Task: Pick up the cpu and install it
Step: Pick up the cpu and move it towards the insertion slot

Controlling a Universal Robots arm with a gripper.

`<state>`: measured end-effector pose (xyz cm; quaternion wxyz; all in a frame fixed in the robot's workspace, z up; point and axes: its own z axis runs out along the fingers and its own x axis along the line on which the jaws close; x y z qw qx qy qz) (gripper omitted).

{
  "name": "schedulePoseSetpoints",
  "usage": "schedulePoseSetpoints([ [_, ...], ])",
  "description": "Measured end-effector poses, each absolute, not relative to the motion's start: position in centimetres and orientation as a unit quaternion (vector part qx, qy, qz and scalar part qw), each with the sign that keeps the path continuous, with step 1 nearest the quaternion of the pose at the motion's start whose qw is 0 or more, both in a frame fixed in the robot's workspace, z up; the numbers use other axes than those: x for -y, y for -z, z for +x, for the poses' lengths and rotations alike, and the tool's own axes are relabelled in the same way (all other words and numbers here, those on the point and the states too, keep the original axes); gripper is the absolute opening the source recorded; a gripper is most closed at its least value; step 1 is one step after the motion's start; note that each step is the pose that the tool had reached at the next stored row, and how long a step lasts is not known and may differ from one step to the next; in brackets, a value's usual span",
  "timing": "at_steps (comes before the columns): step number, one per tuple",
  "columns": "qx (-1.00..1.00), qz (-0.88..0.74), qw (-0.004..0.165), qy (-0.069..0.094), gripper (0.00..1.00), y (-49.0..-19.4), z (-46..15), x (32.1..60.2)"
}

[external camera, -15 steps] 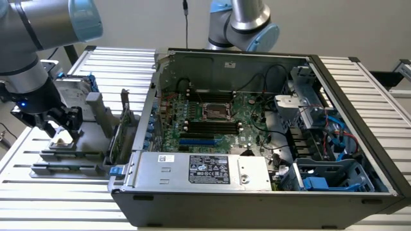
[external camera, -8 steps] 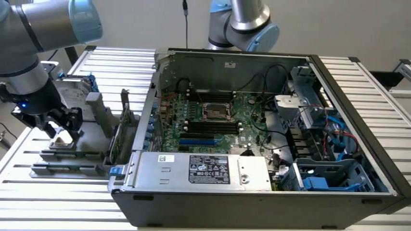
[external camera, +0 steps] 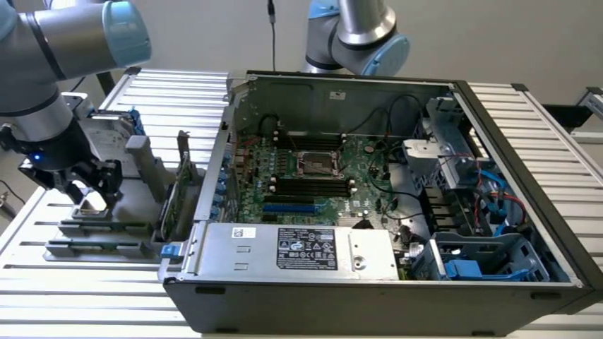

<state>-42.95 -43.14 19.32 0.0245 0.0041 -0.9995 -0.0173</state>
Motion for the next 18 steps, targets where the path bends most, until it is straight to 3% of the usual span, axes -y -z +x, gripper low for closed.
schedulePoseSetpoints([
  [18,1.0,0.004,0.025,0.017,0.6,-18.54,-43.12,42.89],
])
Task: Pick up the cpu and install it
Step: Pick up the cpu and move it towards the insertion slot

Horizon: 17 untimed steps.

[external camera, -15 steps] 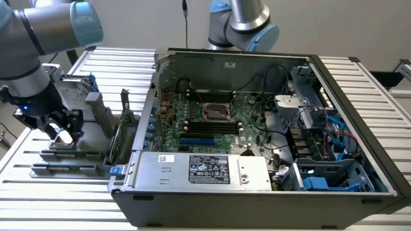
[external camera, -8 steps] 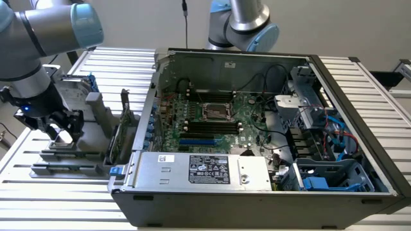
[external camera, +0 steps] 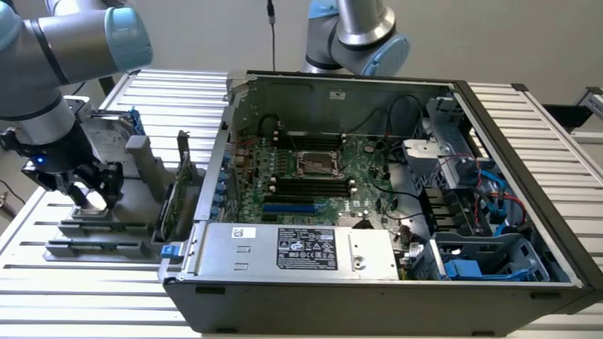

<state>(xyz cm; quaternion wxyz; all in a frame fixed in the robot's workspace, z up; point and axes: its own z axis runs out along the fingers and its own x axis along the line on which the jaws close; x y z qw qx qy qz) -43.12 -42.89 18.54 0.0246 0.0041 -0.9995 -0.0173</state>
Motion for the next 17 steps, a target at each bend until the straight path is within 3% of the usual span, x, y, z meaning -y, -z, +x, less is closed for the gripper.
schedulePoseSetpoints([
  [17,1.0,0.004,0.024,0.019,0.55,-18.41,-43.17,42.86],
])
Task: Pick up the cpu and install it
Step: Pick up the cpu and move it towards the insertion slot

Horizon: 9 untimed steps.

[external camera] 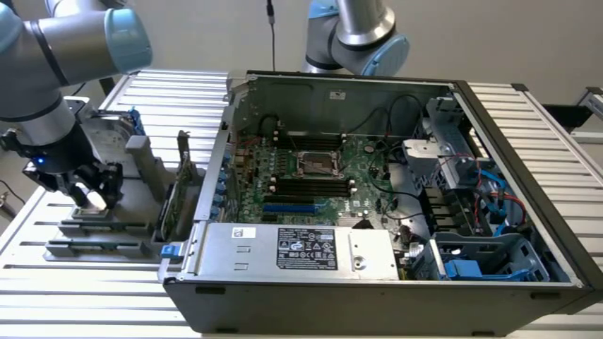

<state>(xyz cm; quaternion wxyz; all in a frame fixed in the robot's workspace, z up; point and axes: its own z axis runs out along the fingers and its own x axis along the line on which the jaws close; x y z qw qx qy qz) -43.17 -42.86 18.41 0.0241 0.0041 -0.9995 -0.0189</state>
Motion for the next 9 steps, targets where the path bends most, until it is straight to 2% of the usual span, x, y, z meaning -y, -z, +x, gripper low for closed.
schedulePoseSetpoints([
  [9,0.999,0.004,0.025,0.02,0.55,-21.7,-43.1,42.9],
])
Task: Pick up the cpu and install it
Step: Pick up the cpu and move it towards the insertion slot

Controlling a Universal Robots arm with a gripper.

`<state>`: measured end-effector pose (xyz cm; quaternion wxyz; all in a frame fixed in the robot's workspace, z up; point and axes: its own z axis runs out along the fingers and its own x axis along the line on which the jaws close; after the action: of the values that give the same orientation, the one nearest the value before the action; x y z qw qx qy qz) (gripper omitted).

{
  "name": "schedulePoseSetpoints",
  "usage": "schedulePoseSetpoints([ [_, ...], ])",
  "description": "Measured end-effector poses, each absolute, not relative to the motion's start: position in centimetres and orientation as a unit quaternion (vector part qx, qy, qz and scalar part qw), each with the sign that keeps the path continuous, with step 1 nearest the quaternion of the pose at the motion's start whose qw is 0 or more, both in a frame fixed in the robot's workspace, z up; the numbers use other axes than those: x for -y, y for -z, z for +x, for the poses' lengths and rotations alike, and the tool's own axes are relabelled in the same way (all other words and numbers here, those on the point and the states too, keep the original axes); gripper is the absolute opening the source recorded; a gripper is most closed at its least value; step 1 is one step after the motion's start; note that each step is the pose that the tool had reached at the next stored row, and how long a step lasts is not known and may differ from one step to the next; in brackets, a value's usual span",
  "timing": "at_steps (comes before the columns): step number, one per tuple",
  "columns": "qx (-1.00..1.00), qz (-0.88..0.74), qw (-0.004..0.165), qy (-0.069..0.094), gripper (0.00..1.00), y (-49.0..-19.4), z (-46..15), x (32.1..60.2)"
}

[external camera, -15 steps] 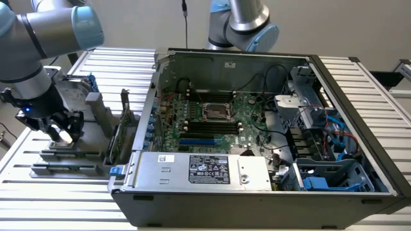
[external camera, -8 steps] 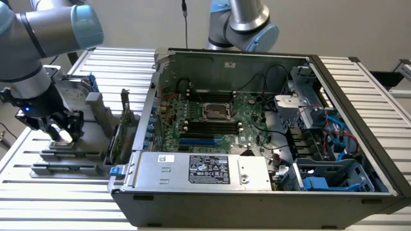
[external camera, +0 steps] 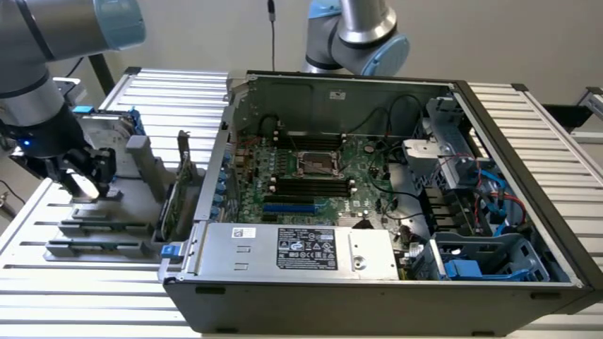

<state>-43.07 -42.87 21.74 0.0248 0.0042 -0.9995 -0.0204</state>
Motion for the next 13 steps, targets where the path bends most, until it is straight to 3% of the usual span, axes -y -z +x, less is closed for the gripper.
schedulePoseSetpoints([
  [13,0.999,0.005,0.025,0.02,0.55,-27.7,-41.2,42.9],
])
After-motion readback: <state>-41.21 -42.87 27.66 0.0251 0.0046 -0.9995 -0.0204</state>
